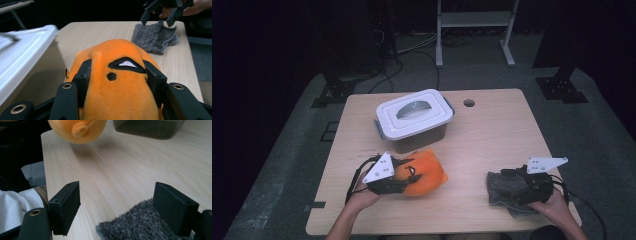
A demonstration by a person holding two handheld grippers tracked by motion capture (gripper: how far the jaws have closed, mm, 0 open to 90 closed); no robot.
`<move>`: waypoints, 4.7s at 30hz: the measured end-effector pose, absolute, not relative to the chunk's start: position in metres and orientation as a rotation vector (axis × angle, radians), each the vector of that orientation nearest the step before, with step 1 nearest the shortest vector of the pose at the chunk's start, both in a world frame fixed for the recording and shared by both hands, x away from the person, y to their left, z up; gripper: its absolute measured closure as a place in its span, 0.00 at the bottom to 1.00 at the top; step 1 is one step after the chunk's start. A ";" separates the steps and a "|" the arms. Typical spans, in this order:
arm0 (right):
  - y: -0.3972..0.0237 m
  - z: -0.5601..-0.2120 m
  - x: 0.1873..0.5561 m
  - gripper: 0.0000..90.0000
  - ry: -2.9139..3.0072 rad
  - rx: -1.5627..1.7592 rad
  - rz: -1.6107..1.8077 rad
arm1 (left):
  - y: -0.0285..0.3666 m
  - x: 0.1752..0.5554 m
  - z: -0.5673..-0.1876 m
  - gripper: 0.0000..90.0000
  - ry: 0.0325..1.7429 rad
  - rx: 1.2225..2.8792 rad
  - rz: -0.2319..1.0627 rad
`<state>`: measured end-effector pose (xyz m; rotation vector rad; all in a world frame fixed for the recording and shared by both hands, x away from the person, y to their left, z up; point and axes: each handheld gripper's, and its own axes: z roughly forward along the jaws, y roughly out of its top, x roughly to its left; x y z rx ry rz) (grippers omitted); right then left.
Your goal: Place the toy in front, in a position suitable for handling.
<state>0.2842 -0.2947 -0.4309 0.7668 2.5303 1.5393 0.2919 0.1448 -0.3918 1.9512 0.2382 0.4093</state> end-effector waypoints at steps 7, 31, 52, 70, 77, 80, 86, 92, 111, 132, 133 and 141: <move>-0.298 -0.431 0.285 0.24 2.529 0.764 1.524 | 0.119 0.302 -0.400 0.54 0.214 1.965 0.363; -0.301 -0.455 0.306 0.31 2.617 0.775 1.301 | 0.086 0.311 -0.433 0.47 0.148 2.012 0.263; -0.303 -0.473 0.309 0.84 2.655 0.744 1.096 | 0.098 0.310 -0.433 0.35 0.196 2.013 0.242; -0.230 -0.402 0.309 0.86 2.627 0.392 1.512 | 0.091 0.308 -0.434 0.40 0.143 2.030 0.258; -0.185 -0.414 0.318 0.85 2.673 0.293 1.525 | 0.094 0.308 -0.433 0.34 0.150 2.037 0.258; -0.184 -0.417 0.318 0.85 2.669 0.303 1.540 | 0.099 0.307 -0.429 0.19 0.194 2.030 0.247; -0.185 -0.419 0.314 0.85 2.662 0.310 1.517 | 0.104 0.307 -0.431 0.31 0.212 2.080 0.252; -0.202 -0.428 0.310 0.85 2.700 0.348 1.412 | 0.111 0.312 -0.435 0.36 0.209 2.070 0.226; -0.179 -0.422 0.318 0.85 2.635 0.349 1.561 | 0.115 0.311 -0.435 0.22 0.186 2.059 0.241; -0.177 -0.416 0.317 0.86 2.635 0.336 1.573 | 0.114 0.305 -0.439 0.37 0.090 2.066 0.236; -0.182 -0.419 0.317 0.86 2.633 0.361 1.577 | 0.113 0.305 -0.439 0.37 0.087 2.067 0.240; -0.176 -0.410 0.317 0.86 2.633 0.343 1.585 | 0.110 0.304 -0.439 0.37 0.062 2.071 0.241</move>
